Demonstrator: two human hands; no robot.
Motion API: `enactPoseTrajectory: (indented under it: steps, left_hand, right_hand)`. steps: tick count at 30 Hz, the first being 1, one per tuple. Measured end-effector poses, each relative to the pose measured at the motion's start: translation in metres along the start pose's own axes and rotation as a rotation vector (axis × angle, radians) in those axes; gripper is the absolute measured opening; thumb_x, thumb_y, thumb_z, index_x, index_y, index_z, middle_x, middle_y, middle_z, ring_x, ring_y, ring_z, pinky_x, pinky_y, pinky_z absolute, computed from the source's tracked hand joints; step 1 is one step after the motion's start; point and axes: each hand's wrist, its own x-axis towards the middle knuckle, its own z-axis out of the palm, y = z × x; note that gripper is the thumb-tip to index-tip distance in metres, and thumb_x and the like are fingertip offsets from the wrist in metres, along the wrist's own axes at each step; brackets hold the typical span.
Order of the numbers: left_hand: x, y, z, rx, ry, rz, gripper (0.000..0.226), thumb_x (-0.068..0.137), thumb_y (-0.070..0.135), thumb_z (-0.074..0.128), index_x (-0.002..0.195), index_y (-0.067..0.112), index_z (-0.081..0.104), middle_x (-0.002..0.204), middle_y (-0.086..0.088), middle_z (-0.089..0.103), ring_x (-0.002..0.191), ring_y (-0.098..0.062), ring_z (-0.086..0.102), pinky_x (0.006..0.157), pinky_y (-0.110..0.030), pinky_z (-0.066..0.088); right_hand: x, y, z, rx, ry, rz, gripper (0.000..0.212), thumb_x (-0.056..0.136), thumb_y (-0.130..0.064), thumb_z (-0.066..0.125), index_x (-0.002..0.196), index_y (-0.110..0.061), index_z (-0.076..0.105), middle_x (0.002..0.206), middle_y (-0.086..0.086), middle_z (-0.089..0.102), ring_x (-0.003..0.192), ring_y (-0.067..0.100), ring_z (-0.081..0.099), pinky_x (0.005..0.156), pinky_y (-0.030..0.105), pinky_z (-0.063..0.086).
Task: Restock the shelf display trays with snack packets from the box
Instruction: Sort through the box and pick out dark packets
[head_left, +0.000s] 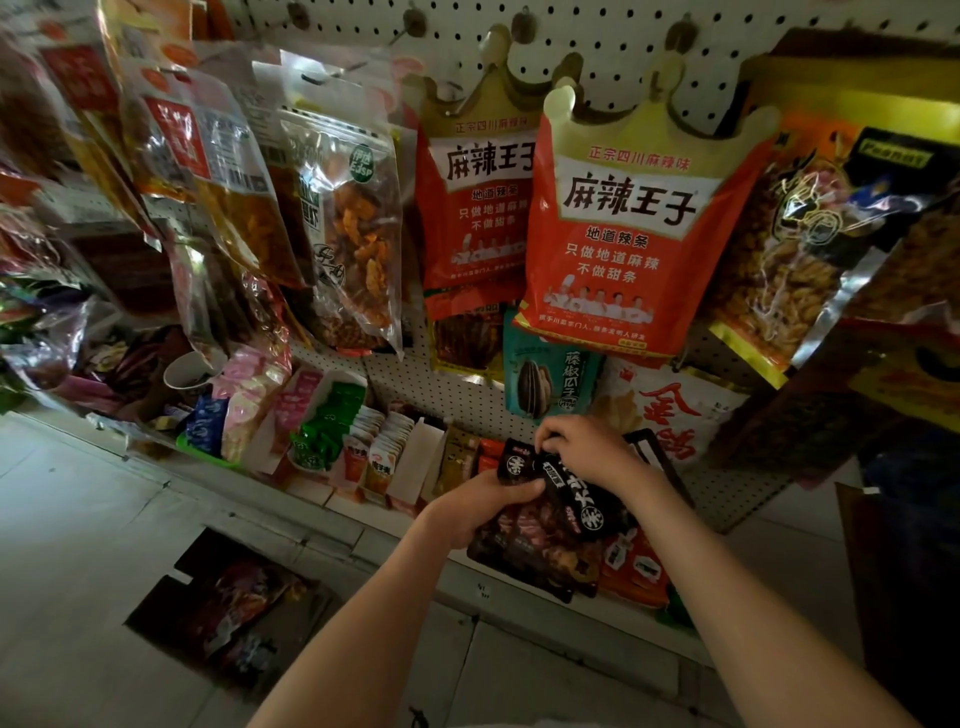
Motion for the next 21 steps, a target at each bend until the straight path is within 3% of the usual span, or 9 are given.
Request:
enactPoseTrajectory:
  steps: [3,7,10,13,15,17,21]
  left_hand:
    - [-0.002,0.001,0.001,0.001,0.022,0.001,0.03,0.084,0.024,0.072,0.111,0.012,0.064,0.105,-0.011,0.072,0.102,-0.029,0.067,0.097,-0.044,0.05]
    - [0.0,-0.002,-0.001,-0.084,0.092,-0.007,0.041,0.083,0.023,0.073,0.119,0.009,0.059,0.104,-0.011,0.073,0.098,-0.029,0.069,0.09,-0.044,0.053]
    - [0.002,-0.003,0.0,-0.19,0.16,-0.003,0.036,0.085,0.018,0.071,0.118,0.009,0.058,0.106,-0.013,0.072,0.096,-0.03,0.069,0.082,-0.042,0.055]
    - [0.006,-0.004,0.002,-0.237,0.207,0.003,0.037,0.085,0.018,0.071,0.119,0.01,0.058,0.109,-0.014,0.071,0.099,-0.032,0.068,0.086,-0.045,0.055]
    - [0.007,-0.004,0.004,-0.227,0.212,-0.025,0.04,0.084,0.019,0.073,0.119,0.01,0.058,0.11,-0.014,0.07,0.1,-0.032,0.067,0.09,-0.048,0.053]
    - [0.007,-0.006,0.004,-0.213,0.216,-0.061,0.034,0.084,0.019,0.073,0.114,0.01,0.059,0.11,-0.015,0.07,0.1,-0.033,0.067,0.088,-0.046,0.054]
    - [0.005,-0.012,0.006,-0.24,0.262,-0.092,0.031,0.085,0.017,0.072,0.112,0.007,0.06,0.109,-0.017,0.068,0.1,-0.033,0.066,0.085,-0.045,0.054]
  right_hand:
    - [0.0,0.003,0.007,0.078,0.089,0.026,0.01,0.097,-0.025,0.051,0.104,-0.028,0.058,0.107,-0.007,0.063,0.093,0.013,0.06,0.076,0.033,0.05]
    - [-0.002,0.006,0.004,0.15,0.446,0.148,0.042,0.101,-0.035,0.04,0.138,-0.015,0.036,0.102,0.002,0.061,0.078,0.017,0.057,0.062,0.032,0.049]
    - [0.002,0.009,-0.002,0.207,0.597,0.212,0.053,0.1,-0.046,0.032,0.143,-0.015,0.027,0.13,0.006,0.052,0.104,0.028,0.059,0.079,0.044,0.052]
    - [0.005,0.013,-0.005,0.27,0.538,0.281,0.067,0.093,-0.063,0.032,0.145,-0.022,0.019,0.147,0.009,0.033,0.127,0.033,0.044,0.101,0.051,0.041]
    - [0.005,0.013,-0.007,0.324,0.459,0.284,0.08,0.083,-0.071,0.044,0.143,-0.025,0.017,0.147,0.009,0.029,0.131,0.031,0.037,0.107,0.051,0.034]
    - [0.005,0.013,-0.01,0.372,0.339,0.281,0.085,0.078,-0.063,0.062,0.141,-0.024,0.022,0.145,0.007,0.027,0.132,0.028,0.032,0.109,0.046,0.032]
    - [0.002,0.017,-0.014,0.332,0.109,0.227,0.042,0.091,-0.027,0.063,0.128,-0.01,0.055,0.134,0.01,0.045,0.118,0.024,0.047,0.092,0.031,0.041]
